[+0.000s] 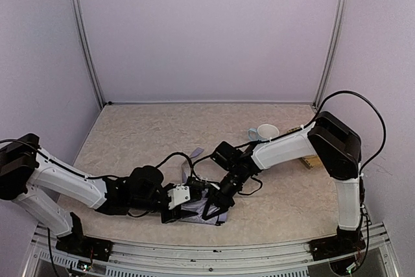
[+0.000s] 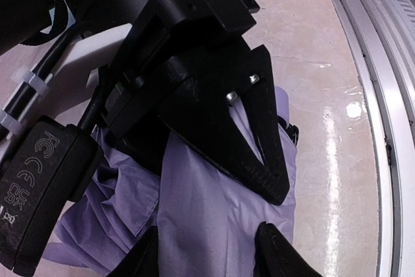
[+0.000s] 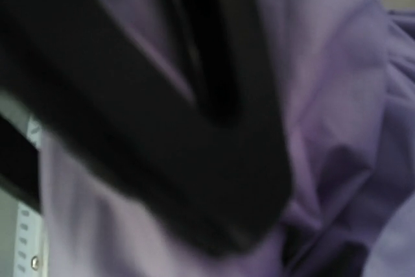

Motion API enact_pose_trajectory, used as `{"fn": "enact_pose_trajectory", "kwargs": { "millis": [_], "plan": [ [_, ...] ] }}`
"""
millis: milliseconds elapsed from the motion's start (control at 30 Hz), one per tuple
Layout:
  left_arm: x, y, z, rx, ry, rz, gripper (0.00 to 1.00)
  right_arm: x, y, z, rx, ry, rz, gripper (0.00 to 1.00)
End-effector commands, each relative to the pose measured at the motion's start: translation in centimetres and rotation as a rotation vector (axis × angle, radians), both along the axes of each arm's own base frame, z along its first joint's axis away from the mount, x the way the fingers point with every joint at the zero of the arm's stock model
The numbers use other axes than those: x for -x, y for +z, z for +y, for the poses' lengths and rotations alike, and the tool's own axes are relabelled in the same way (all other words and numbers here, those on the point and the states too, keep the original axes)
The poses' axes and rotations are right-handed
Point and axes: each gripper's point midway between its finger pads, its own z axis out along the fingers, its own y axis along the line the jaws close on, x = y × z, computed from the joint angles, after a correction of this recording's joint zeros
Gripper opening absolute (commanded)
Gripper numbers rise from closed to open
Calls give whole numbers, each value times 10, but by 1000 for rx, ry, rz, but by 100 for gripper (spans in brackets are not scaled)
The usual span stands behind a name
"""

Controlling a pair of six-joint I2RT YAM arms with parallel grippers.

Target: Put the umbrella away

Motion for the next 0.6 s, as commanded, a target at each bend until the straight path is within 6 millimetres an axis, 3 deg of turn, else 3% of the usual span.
{"fn": "enact_pose_trajectory", "kwargs": {
  "millis": [0,133,233,367,433,567],
  "plan": [
    [-3,-23,7,-63,40,180,46,21,-61,-45,280,-16,98,35],
    [-13,-39,11,-84,98,331,35,14,-52,-40,244,-37,86,50],
    [-17,-49,14,-88,117,456,27,7,-30,-34,169,-67,59,66],
    [-16,-61,15,-102,116,587,20,-6,1,-29,73,-132,-1,77],
    [-15,-70,16,-118,121,647,17,-14,14,-30,52,-172,-53,88],
    [-18,-84,19,-136,151,749,14,-34,35,-38,36,-272,-214,93]
  ]
}}
